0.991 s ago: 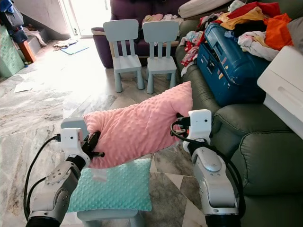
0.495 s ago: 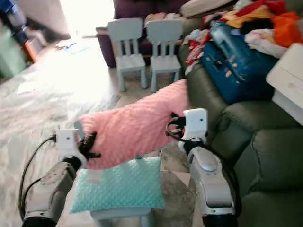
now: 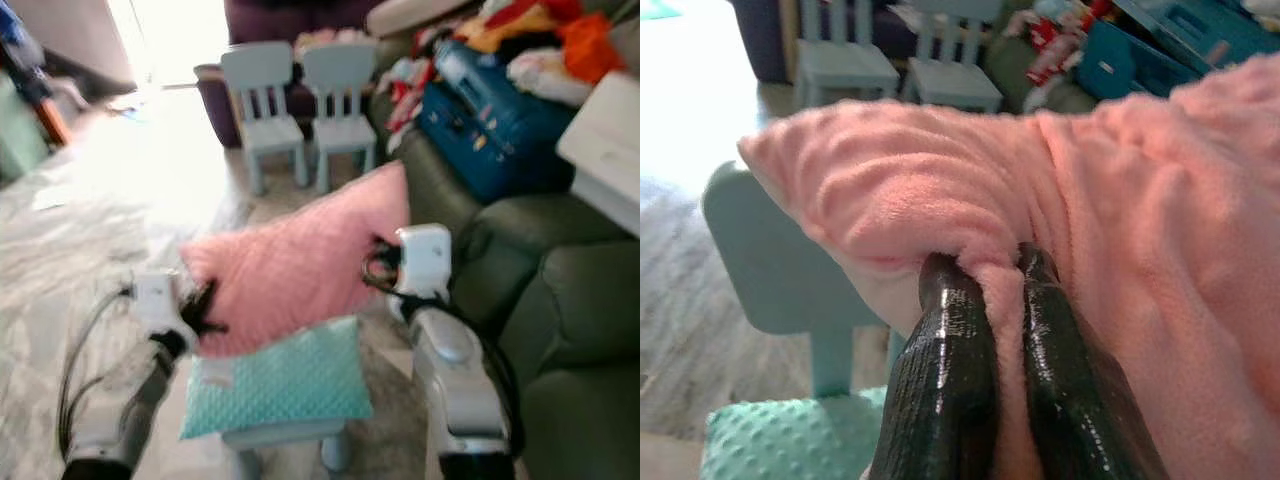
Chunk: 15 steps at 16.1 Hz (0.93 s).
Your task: Move the pillow to the sofa
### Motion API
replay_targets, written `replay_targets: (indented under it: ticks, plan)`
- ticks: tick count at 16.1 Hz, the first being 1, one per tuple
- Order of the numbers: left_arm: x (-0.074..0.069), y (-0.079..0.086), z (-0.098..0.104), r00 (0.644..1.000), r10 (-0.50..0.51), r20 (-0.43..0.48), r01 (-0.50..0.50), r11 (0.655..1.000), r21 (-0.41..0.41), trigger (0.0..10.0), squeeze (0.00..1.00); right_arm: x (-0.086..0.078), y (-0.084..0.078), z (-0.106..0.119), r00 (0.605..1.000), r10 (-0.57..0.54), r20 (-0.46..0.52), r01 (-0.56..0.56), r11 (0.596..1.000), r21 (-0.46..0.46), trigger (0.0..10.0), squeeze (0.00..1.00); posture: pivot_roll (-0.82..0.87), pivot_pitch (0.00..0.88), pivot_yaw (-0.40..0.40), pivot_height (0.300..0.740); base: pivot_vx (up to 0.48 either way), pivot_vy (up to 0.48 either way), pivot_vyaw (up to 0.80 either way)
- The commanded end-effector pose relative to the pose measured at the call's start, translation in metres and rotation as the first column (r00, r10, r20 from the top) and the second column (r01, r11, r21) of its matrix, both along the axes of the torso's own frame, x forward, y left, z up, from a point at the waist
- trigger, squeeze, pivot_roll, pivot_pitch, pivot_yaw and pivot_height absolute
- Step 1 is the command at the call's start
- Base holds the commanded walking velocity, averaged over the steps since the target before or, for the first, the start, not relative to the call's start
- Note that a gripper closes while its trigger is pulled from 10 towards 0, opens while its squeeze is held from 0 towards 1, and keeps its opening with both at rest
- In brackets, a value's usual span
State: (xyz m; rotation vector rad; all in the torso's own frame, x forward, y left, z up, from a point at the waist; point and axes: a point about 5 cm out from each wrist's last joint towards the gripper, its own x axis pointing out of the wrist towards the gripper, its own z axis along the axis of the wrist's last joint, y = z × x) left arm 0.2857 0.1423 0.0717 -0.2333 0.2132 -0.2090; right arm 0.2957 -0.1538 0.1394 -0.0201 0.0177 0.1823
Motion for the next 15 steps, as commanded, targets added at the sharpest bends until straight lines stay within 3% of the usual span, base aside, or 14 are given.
replay_targets:
  ticks: [1,7,13,15]
  plan:
    - [0.0028,0.005,0.0051,1.0,0.005,0.017,-0.005,1.0,0.008,10.0,0.0,0.0017,0.0048,0.0111,0.999,0.017,0.045,-0.017,1.0,0.011,10.0,0.0,-0.23,0.0,0.026,0.74,0.0,0.454,0.0]
    - [0.003,0.0045,0.0051,1.0,-0.001,0.013,0.0,1.0,0.008,10.0,0.0,0.0022,0.0058,0.0112,0.999,0.018,0.043,-0.018,1.0,0.007,10.0,0.0,-0.23,0.0,0.028,0.74,0.0,0.453,0.0]
    - [0.0049,0.003,0.0077,1.0,-0.007,0.03,0.007,1.0,-0.007,10.0,0.0,0.0049,0.0058,0.0115,0.999,0.017,0.035,-0.016,1.0,-0.004,10.0,0.0,-0.23,0.0,0.027,0.74,0.0,0.0,0.0]
    - [0.0053,0.0032,0.0085,0.999,-0.004,0.034,0.005,1.0,-0.012,10.0,0.0,0.0053,0.0056,0.0114,0.999,0.014,0.03,-0.014,1.0,0.0,10.0,0.0,-0.23,0.0,0.028,0.74,0.0,0.0,-0.76]
